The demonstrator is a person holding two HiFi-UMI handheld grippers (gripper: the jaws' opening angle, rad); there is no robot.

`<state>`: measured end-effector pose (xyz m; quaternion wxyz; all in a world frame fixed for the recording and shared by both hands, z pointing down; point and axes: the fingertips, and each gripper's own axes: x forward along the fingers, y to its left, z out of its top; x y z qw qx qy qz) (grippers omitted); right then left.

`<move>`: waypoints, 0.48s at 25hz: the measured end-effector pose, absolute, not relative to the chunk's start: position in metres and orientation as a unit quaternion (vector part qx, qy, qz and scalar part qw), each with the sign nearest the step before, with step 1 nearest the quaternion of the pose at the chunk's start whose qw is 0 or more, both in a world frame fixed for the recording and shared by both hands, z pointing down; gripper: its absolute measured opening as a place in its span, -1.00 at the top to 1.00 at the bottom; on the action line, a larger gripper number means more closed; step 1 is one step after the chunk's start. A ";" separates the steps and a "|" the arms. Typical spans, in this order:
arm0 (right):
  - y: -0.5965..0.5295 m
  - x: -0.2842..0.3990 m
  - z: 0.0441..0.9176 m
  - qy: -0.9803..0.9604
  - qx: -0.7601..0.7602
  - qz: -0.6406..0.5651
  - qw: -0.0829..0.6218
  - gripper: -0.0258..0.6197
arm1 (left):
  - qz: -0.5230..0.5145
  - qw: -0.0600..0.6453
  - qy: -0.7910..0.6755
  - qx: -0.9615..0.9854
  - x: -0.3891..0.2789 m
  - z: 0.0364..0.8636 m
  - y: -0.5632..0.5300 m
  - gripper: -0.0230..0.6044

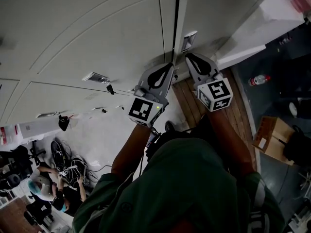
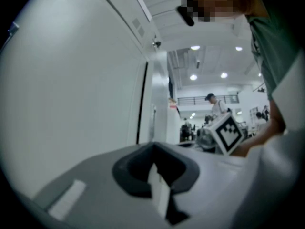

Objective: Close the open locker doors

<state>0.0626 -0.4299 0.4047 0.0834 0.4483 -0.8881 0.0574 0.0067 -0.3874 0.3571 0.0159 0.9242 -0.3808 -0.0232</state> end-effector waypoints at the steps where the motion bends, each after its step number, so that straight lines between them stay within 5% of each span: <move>1: -0.431 0.064 0.405 -0.887 0.450 0.079 0.067 0.81 | -0.023 0.017 -0.381 0.924 0.006 0.358 -0.388 0.93; 12: -0.438 0.077 0.411 -0.825 0.406 0.347 -0.186 0.86 | -0.023 0.022 -0.382 0.924 0.008 0.363 -0.390 0.93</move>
